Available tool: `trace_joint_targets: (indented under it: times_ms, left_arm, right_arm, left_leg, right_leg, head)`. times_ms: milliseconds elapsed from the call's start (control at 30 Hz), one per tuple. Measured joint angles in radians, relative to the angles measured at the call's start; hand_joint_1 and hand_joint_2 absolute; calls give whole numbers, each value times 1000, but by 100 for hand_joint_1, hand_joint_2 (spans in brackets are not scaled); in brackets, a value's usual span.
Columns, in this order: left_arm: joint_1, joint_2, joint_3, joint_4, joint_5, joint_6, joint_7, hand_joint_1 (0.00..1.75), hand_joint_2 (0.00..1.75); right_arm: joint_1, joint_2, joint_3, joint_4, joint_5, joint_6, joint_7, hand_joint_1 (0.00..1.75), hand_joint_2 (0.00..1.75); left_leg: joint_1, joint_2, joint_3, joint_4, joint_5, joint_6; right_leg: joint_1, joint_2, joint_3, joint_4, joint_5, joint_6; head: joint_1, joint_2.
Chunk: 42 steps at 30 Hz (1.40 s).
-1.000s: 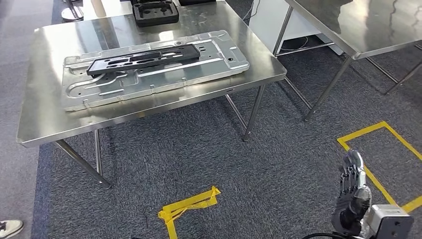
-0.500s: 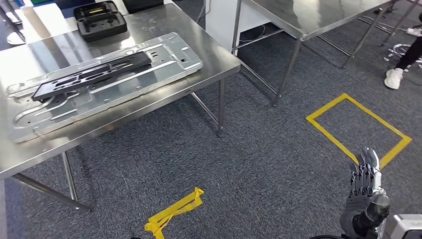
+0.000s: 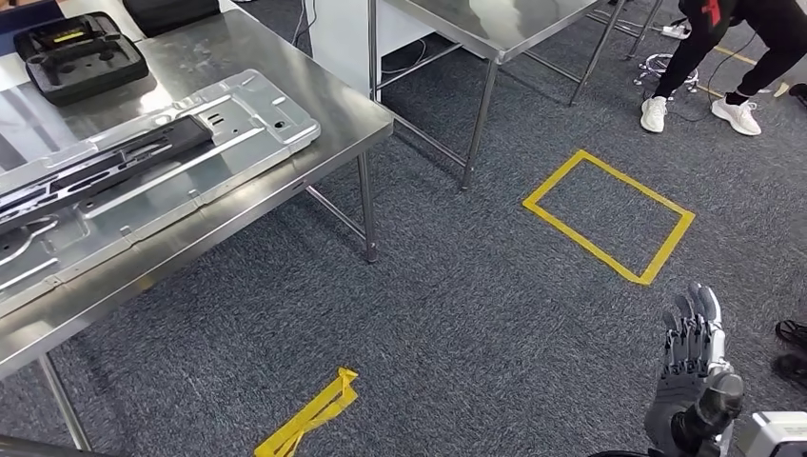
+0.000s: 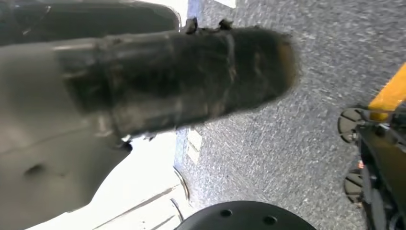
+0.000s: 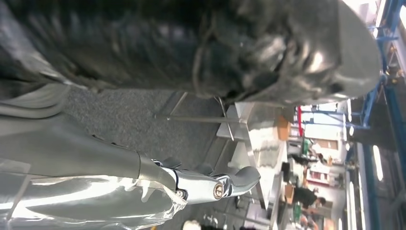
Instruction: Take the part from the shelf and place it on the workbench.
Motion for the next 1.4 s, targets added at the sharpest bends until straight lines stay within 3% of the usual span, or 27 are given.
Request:
trace_joint_targets:
  times_ms: [33,67,100,133,167,233,300,333,400,433,500,533,567,633,667,733,800,867,933,1000,1067,1133,1167,1233,1300,1367,1400]
  left_arm:
    - [-1,-4,0,0,0,0,0,0,0]
    - [-1,-7,0,0,0,0,1,0,0]
    - [0,-9,0,0,0,0,1,0,0]
    - [0,-11,0,0,0,0,1,0,0]
    - [1,-11,1,0,0,0,1,0,0]
    - [1,-12,1,0,0,0,1,0,0]
    - [-1,-12,1,0,0,0,1,0,0]
    - [-2,-13,1,0,0,0,2,0,0]
    - [-1,-14,1,0,0,0,2,0,0]
    - [-1,-14,1,0,0,0,2,0,0]
    - [-2,-12,1,0,0,0,2,0,0]
    - [-2,-10,1,0,0,-1,4,0,0]
    - [-2,-7,1,0,0,-1,5,0,0]
    - [2,-1,1,0,1,-1,8,0,0]
    - [4,1,1,0,1,-1,8,0,0]
    - [7,4,1,0,1,-2,8,0,0]
    - [5,6,1,0,1,-3,9,0,0]
    - [0,6,1,0,1,-4,10,0,0]
    - [-4,6,0,0,1,-7,10,0,0]
    - [-4,5,0,0,1,-10,9,0,0]
    - [-2,0,0,0,1,-11,10,0,0]
    - [1,-5,1,0,1,-11,10,0,0]
    - [2,-7,1,0,1,-11,10,0,0]
    - [2,-8,1,0,1,-11,10,0,0]
    - [0,-8,1,0,1,-11,10,0,0]
    - [0,-7,1,0,1,-11,11,0,0]
    - [-2,-7,1,0,1,-11,11,0,0]
  right_arm:
    - [0,0,0,0,-1,1,0,0,0]
    - [0,1,0,0,-1,2,0,0,0]
    - [0,1,0,0,-3,3,0,0,0]
    - [1,1,0,0,-4,4,0,0,0]
    - [1,1,0,0,-4,4,0,0,0]
    - [0,1,0,0,-4,5,0,0,0]
    - [0,2,-1,-1,-4,5,0,0,0]
    - [-1,2,-1,-1,-5,5,0,0,0]
    - [-1,2,-4,-4,-5,5,0,0,0]
    - [0,2,-5,-6,-5,5,0,0,0]
    - [1,2,-7,-9,-5,5,-1,0,0]
    - [0,3,-8,-9,-6,5,-2,0,0]
    - [-1,3,-8,-9,-7,6,-2,0,0]
    - [0,3,-8,-8,-8,7,-1,0,0]
    - [0,3,-8,-8,-8,8,-1,0,0]
    - [1,4,-8,-8,-10,10,-1,0,0]
    - [1,4,-8,-7,-12,11,-1,0,0]
    - [1,4,-8,-7,-15,12,-1,0,0]
    - [4,3,-9,-8,-16,12,-1,0,0]
    - [4,2,-11,-10,-16,12,-1,0,0]
    - [4,1,-12,-11,-16,13,-1,0,0]
    - [4,2,-12,-10,-16,13,-1,0,0]
    - [5,2,-12,-10,-16,13,-1,0,0]
    - [6,2,-12,-9,-16,13,-1,0,0]
    - [4,2,-12,-9,-16,13,-1,0,0]
    - [3,2,-12,-10,-16,13,-1,0,0]
    - [3,2,-12,-11,-16,13,-1,0,0]
  left_leg:
    - [-1,12,2,-1,-3,3]
    - [-2,26,4,0,-5,5]
    - [-2,40,6,0,-8,5]
    - [-3,54,9,0,-12,5]
    - [-4,66,12,0,-15,4]
    - [-6,90,23,-1,-22,-1]
    - [-8,110,35,-5,-30,-10]
    - [-8,120,41,-9,-32,-16]
    - [-6,144,50,-20,-36,-29]
    - [-4,138,55,-21,-41,-36]
    - [-5,83,31,38,-80,-43]
    - [-4,45,1,101,-109,-43]
    - [-5,23,-40,175,-138,-41]
    - [-6,9,-105,271,-152,-40]
    - [-7,7,-114,268,-130,-39]
    - [-7,-11,-82,159,-45,-35]
    - [-5,-61,-34,31,17,-27]
    - [-8,-81,-16,-14,23,-20]
    - [-9,-52,-8,-21,22,-9]
    - [-6,-23,2,-32,24,3]
    - [-7,5,7,-36,21,10]
    - [-9,33,9,-35,15,10]
    - [-10,48,12,-35,12,9]
    - [-11,75,23,-35,3,4]
    - [-15,98,36,-33,-10,-5]
    - [-18,120,47,-34,-20,-17]
    - [-17,133,54,-36,-25,-23]
  right_leg:
    - [-3,-21,-38,69,-28,4]
    - [-6,-27,-77,134,-50,6]
    - [-8,-28,-105,177,-59,7]
    - [-8,-28,-114,183,-48,5]
    - [-8,-29,-106,157,-25,2]
    - [-1,-67,-36,15,45,-13]
    - [10,-116,23,-96,80,-25]
    - [14,-124,31,-114,79,-27]
    - [15,-96,35,-124,82,-30]
    - [13,-81,40,-135,87,-33]
    - [8,-51,57,-158,99,-40]
    - [7,-37,62,-164,100,-43]
    - [7,-22,64,-165,100,-46]
    - [9,11,66,-162,97,-50]
    - [10,29,67,-159,95,-51]
    - [9,66,72,-152,89,-48]
    - [10,96,70,-141,80,-40]
    - [7,120,62,-134,73,-29]
    - [4,130,55,-132,68,-18]
    - [0,75,30,-78,36,-10]
    - [-8,7,-32,54,-28,0]
    - [-14,-10,-90,161,-62,11]
    - [-16,-14,-94,164,-53,14]
    - [-16,-32,-42,58,11,13]
    - [-10,-82,29,-78,62,3]
    - [-2,-102,55,-128,68,-8]
    - [0,-86,56,-131,67,-12]
  head:
    - [2,0]
    - [2,0]
    - [2,0]
    - [2,0]
    - [2,0]
    - [2,0]
    - [1,0]
    - [1,0]
    - [3,0]
    - [2,0]
    - [-1,0]
    - [-2,0]
    - [-3,0]
    - [-4,0]
    - [-4,0]
    - [-4,0]
    - [-4,0]
    - [-4,0]
    - [-4,0]
    - [-1,0]
    - [1,0]
    - [0,0]
    - [0,0]
    - [1,0]
    - [0,0]
    - [-1,0]
    - [-1,0]
